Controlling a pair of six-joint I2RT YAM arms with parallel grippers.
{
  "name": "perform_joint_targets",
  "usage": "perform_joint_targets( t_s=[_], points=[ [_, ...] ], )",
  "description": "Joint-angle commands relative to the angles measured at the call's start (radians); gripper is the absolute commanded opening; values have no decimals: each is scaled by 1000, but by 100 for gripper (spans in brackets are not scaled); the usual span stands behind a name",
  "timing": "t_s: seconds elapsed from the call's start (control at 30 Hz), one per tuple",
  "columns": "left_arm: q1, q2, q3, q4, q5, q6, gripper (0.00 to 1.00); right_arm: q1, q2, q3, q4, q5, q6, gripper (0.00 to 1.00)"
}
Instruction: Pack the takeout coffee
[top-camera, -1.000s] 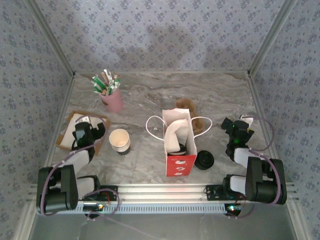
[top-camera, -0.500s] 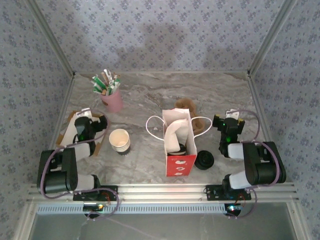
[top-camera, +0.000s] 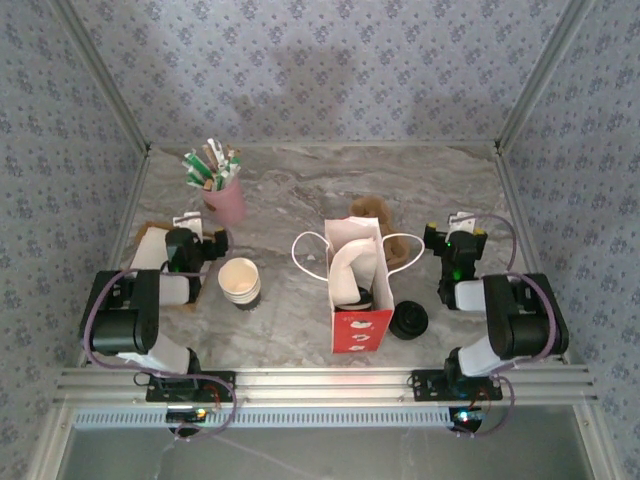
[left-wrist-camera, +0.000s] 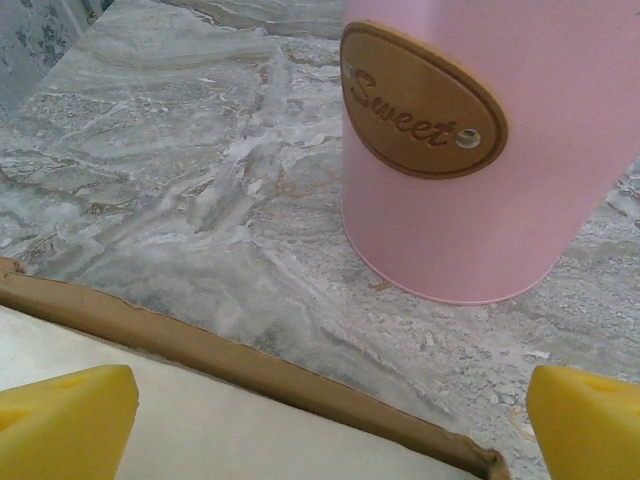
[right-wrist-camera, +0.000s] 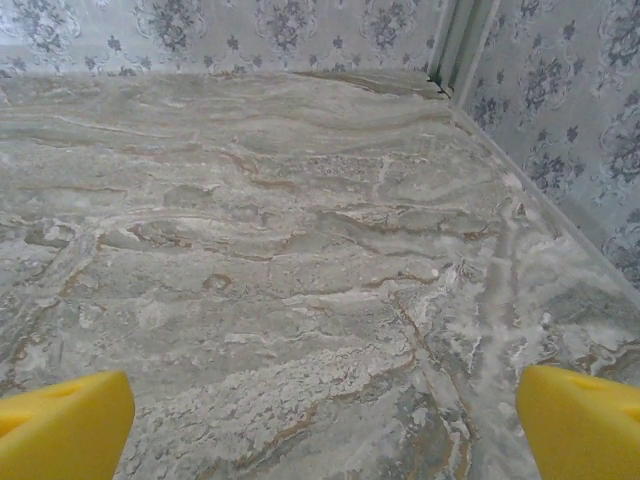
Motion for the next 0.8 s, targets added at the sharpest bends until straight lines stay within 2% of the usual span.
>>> perform_joint_targets(
  t_s=[0.0,0.77],
  points=[
    [6,6,20,42,3,17,99,-16,1,23,-49,-39,6,100],
    [8,6,23,38,10,17,99,-21,15,42,-65,-53,2,100]
  ],
)
